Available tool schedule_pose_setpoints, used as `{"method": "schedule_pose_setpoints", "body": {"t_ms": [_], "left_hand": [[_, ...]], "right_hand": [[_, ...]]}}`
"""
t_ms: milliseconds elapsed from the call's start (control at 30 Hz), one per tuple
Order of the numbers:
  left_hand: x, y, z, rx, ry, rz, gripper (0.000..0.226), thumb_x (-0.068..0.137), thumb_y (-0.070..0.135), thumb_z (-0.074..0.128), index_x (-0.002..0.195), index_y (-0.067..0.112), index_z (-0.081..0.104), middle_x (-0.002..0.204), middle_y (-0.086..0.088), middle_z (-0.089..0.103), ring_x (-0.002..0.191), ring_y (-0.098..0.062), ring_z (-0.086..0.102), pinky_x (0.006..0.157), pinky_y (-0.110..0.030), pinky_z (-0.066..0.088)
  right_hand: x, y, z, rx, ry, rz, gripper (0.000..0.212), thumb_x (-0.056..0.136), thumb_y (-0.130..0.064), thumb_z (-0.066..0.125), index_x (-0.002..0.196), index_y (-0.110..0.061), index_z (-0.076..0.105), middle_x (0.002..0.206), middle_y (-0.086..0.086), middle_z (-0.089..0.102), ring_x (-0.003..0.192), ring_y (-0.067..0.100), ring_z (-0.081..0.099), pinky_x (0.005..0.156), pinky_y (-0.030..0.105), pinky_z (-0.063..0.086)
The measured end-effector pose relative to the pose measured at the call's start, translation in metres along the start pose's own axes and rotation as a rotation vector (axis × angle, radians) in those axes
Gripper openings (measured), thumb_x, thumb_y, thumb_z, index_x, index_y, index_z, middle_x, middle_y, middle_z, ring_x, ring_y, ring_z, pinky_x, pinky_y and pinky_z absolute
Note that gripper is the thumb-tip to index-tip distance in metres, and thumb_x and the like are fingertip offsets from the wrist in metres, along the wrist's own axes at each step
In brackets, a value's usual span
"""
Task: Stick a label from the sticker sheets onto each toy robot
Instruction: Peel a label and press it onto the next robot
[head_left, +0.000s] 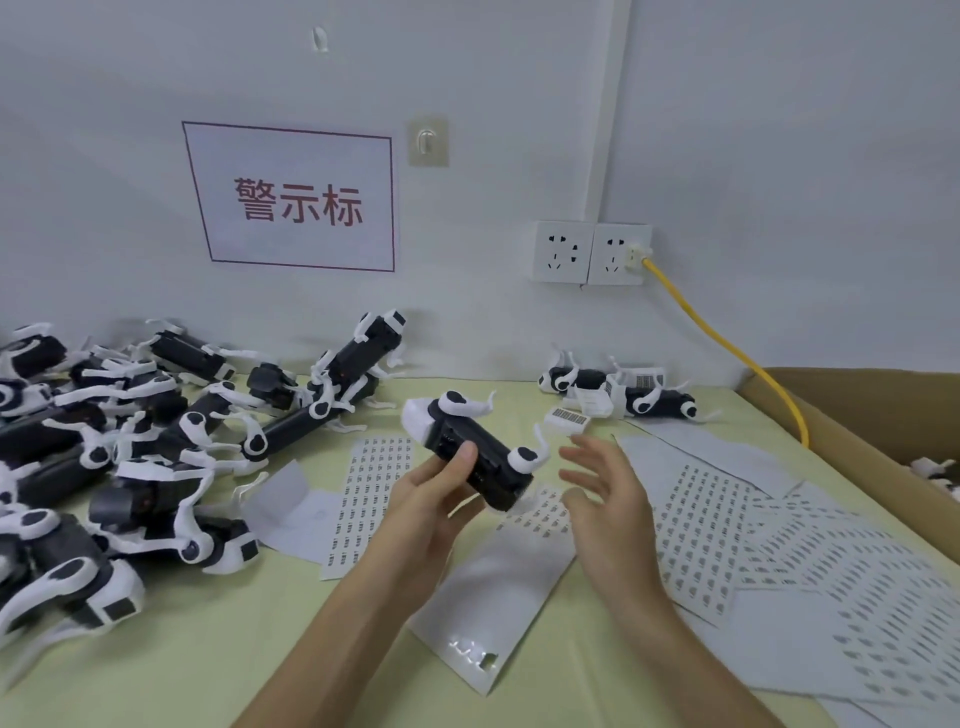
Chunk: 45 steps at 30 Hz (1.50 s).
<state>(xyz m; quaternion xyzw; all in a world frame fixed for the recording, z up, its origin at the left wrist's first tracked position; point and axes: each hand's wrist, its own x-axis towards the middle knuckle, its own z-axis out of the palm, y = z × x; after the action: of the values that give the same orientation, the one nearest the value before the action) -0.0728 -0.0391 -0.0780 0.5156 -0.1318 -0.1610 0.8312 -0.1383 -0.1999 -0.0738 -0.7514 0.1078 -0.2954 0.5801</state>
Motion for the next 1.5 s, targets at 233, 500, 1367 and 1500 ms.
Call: {"method": "schedule_pose_setpoints", "body": {"t_ms": [233,500,1367,1500], "left_hand": [[-0.004,0.001,0.006,-0.105,-0.008,-0.013,0.058,0.091,0.036,0.068,0.135,-0.001,0.062,0.129,-0.026,0.069,0.117,-0.034,0.070,0.085,-0.031,0.061],[-0.005,0.001,0.010,-0.110,-0.098,-0.019,0.042,0.107,0.038,0.046,0.123,0.013,0.076,0.133,-0.018,0.068,0.136,-0.039,0.056,0.109,-0.040,0.051],[-0.010,-0.016,0.026,0.319,-0.066,0.102,0.040,0.083,0.025,0.085,0.119,0.013,0.073,0.114,-0.002,0.079,0.096,-0.026,0.075,0.077,-0.033,0.057],[-0.009,-0.017,0.029,0.263,-0.052,0.106,0.041,0.084,0.024,0.085,0.121,0.012,0.073,0.116,-0.003,0.078,0.105,-0.029,0.075,0.086,-0.038,0.058]], "right_hand": [[-0.023,-0.014,0.010,-0.193,-0.188,-0.456,0.057,0.082,-0.032,0.071,0.137,-0.030,0.058,0.135,-0.024,0.057,0.130,0.001,0.051,0.109,0.022,0.039],[-0.011,-0.014,0.004,0.111,-0.327,-0.210,0.038,0.090,-0.024,0.069,0.126,-0.035,0.062,0.116,-0.007,0.072,0.110,0.013,0.068,0.094,0.030,0.054],[0.009,-0.007,-0.007,0.330,-0.227,0.093,0.030,0.080,-0.045,0.072,0.109,-0.036,0.073,0.107,-0.001,0.076,0.100,0.022,0.073,0.086,0.042,0.060],[0.010,-0.008,-0.009,0.362,-0.238,0.103,0.033,0.080,-0.043,0.073,0.111,-0.030,0.073,0.108,0.003,0.076,0.103,0.024,0.073,0.090,0.044,0.059]]}}
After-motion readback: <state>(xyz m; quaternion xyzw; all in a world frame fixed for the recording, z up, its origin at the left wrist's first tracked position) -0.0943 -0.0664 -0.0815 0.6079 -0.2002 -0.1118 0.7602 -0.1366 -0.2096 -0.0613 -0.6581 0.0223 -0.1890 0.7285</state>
